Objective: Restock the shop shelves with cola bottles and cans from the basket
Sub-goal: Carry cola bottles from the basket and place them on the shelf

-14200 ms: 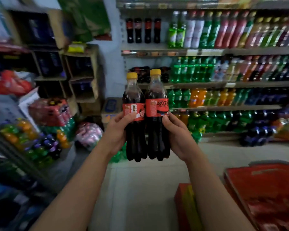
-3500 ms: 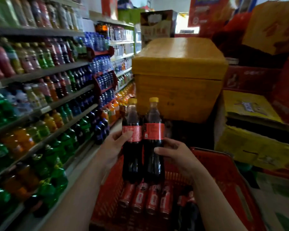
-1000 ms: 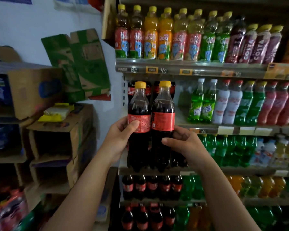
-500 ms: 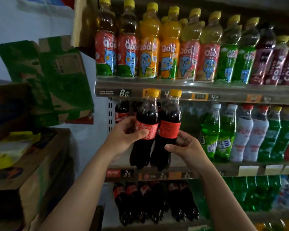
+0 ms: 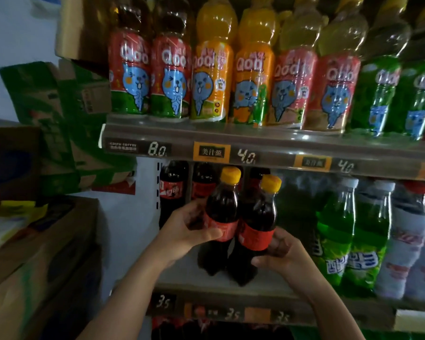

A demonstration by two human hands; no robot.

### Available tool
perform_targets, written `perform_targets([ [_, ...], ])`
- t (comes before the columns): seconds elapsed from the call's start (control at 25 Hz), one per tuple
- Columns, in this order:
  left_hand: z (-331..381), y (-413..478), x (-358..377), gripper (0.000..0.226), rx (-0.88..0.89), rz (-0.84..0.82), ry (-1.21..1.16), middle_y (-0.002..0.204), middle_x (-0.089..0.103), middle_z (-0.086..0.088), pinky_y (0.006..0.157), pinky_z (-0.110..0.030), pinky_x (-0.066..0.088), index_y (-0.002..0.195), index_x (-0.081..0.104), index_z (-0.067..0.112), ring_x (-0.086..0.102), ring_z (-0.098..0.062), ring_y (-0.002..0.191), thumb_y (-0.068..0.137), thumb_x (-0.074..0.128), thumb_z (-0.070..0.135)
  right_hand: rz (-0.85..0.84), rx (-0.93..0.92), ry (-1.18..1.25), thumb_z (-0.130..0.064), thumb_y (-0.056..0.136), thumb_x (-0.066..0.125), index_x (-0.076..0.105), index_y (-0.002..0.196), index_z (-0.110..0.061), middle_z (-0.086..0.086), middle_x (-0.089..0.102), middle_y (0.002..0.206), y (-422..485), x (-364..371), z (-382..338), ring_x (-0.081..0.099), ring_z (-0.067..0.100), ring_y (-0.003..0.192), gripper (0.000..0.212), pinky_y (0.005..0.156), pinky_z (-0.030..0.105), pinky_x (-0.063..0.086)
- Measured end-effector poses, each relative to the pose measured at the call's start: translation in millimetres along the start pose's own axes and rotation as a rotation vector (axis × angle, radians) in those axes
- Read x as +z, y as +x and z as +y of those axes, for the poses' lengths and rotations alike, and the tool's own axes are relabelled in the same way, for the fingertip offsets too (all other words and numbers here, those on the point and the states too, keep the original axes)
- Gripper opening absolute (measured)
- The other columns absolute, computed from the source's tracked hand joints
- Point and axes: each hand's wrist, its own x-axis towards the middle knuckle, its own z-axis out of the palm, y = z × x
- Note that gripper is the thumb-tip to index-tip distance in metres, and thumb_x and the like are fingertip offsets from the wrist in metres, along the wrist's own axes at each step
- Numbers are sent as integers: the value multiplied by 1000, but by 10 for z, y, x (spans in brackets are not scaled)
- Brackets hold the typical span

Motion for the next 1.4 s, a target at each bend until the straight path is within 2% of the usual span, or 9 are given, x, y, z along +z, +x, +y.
perform_targets([
  [0.32,-263,378,203,39,-47,214,12,103,69,19,75,-6,47,107,60,34,61,10,99,73,76,29,175,69,-84,9,74,74,64,116,-17,-4,76,103,349,-84,159,69,4,100,50,74,15,53],
  [0.44,-315,458,371,56,12,265,93,112,61,19,78,-3,44,120,51,28,56,18,100,71,78,33,409,62,-251,-9,71,83,61,103,-25,-14,70,99,396,-34,222,68,-3,86,42,69,15,51],
  [0.52,-384,487,467,68,15,273,99,114,56,18,76,1,41,127,43,22,54,17,100,71,80,30,556,63,-388,-23,69,86,50,109,-25,-18,61,95,400,51,243,59,-5,82,54,69,18,46],
  [0.6,-449,494,492,78,-25,236,108,117,53,19,76,-1,42,131,37,25,51,13,105,68,80,35,628,51,-460,-30,68,86,46,117,-22,-11,59,100,434,87,286,58,6,87,64,74,25,47],
  [0.72,-477,505,366,75,-75,80,131,122,49,24,88,-7,37,136,32,34,47,11,111,77,77,26,622,42,-543,-38,65,87,52,124,-19,-2,63,112,518,66,337,62,15,101,71,82,34,53],
  [0.84,-517,549,250,81,-95,-7,156,133,48,16,104,-21,32,143,30,28,43,-2,127,78,77,18,605,92,-603,-42,65,84,50,127,-21,1,64,117,570,63,334,63,20,107,74,86,38,54],
  [1.04,-539,586,369,86,-55,125,183,115,45,30,84,-6,35,135,30,31,46,6,110,69,84,18,588,140,-641,-30,69,84,40,128,-19,5,63,121,624,97,279,63,28,109,75,82,36,51],
  [1.2,-587,651,445,93,-41,130,193,128,46,15,94,-19,34,140,29,25,44,-2,121,67,86,22,571,122,-588,-27,59,91,39,128,-15,3,57,122,610,74,323,57,22,114,86,90,42,52],
  [1.4,-604,686,316,89,-75,17,242,132,43,17,101,-22,28,145,28,27,37,-2,127,74,81,24,385,94,-465,-4,79,74,37,139,-17,-3,58,121,443,-104,307,54,18,122,72,98,33,45],
])
